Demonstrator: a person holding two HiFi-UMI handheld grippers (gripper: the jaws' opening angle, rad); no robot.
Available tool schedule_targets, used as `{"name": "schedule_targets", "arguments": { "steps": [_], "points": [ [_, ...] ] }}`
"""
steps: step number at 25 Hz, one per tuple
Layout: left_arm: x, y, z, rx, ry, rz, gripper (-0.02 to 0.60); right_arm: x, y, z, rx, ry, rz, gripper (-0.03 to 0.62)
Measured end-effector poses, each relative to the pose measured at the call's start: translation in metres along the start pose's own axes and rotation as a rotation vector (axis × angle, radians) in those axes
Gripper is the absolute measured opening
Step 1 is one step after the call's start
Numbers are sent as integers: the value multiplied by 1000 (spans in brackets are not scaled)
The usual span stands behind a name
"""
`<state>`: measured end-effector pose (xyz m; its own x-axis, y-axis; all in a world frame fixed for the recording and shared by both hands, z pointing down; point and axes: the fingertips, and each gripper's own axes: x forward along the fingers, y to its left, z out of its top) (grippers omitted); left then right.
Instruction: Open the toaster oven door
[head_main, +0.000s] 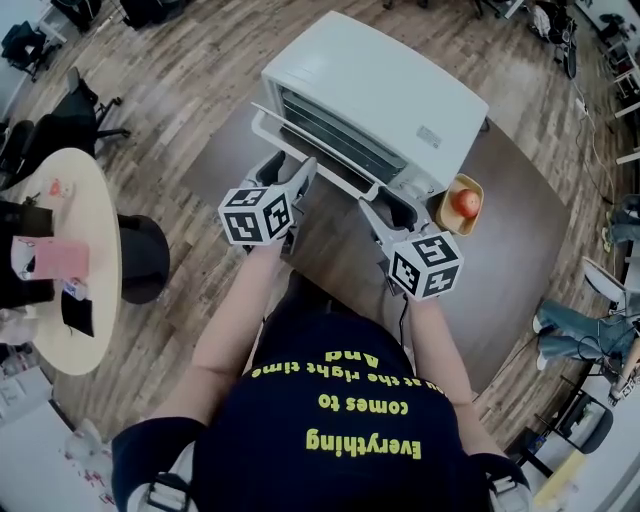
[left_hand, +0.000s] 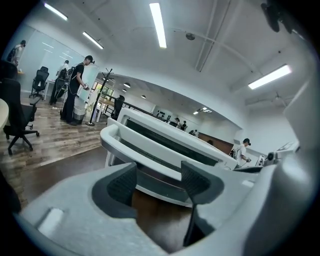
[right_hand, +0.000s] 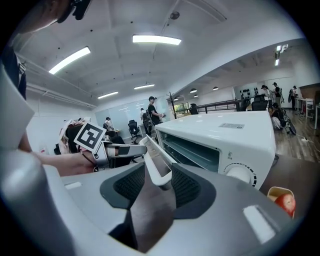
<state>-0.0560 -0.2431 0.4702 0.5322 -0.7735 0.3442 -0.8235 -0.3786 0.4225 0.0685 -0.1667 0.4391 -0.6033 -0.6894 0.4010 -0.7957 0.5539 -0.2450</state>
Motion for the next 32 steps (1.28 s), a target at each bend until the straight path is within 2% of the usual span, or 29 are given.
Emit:
{"name": "schedule_targets", "arguments": {
  "steps": [5,14,22,24,26,32],
  "points": [
    [-3,0,-2,24,6,10,281,-19,-1,17,-38,-93,-24,172],
    [-18,8,-17,36,27,31,279,-33,-19,22,-26,-133,-46,163],
    [-37,16,-44,21,69,67,248,-40,-17,29,-46,-176,-55,117],
    [-41,16,-48,23,73,69,212,-41,-16,31,-54,-183,-59,101],
    [-44,14,-50,47,71,73,142,-42,-16,32,-59,-187,-61,91],
    [-41,12,-47,73,74,51,135,-43,-14,34,-64,-191,-62,78]
  ]
}}
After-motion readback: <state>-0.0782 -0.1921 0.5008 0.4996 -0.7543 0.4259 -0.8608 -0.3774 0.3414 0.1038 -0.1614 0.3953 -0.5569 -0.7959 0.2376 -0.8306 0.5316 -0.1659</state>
